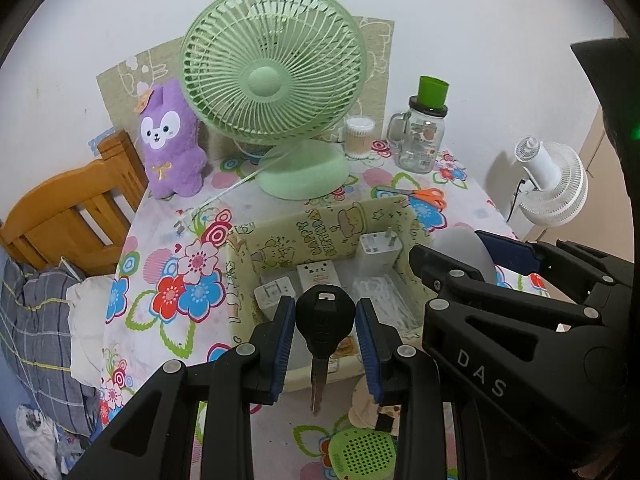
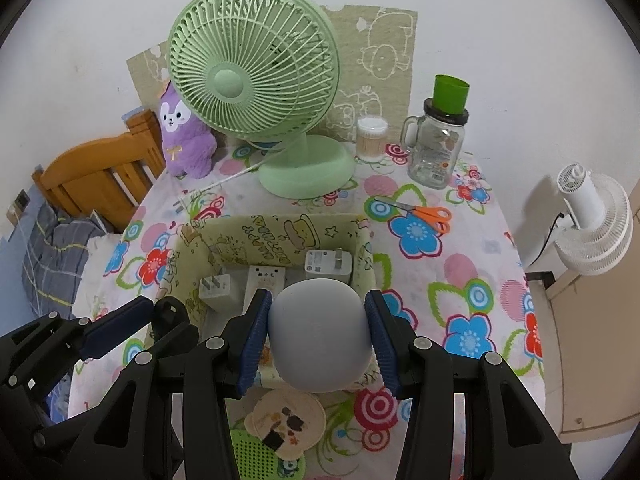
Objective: Organize rigid objects
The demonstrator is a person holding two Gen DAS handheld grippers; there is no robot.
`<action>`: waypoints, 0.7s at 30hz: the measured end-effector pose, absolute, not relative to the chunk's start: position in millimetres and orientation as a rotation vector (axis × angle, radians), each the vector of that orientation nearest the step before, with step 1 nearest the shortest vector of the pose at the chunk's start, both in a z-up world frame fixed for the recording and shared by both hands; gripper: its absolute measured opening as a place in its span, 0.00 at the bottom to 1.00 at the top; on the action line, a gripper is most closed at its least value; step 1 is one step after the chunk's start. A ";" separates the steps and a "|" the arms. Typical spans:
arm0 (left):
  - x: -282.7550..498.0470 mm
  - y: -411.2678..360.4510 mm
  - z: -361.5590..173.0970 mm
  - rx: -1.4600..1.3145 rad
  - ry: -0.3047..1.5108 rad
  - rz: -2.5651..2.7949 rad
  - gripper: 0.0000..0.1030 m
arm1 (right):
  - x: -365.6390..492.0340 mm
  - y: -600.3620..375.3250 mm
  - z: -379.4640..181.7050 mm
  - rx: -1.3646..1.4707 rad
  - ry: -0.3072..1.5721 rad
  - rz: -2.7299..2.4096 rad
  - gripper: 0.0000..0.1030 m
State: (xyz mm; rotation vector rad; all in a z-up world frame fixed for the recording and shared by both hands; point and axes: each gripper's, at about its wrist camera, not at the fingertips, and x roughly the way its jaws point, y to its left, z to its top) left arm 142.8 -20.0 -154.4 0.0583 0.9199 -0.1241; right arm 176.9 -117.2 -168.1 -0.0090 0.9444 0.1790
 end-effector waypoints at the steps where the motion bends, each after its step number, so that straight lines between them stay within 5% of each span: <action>1: 144.5 -18.2 -156.2 0.057 0.924 -0.123 0.30 | 178.5 -115.9 -169.7 -0.009 0.948 0.179 0.50; 21: 180.5 -2.1 -185.1 0.027 0.978 -0.142 0.25 | 209.9 -98.6 -197.2 -0.011 1.000 0.155 0.50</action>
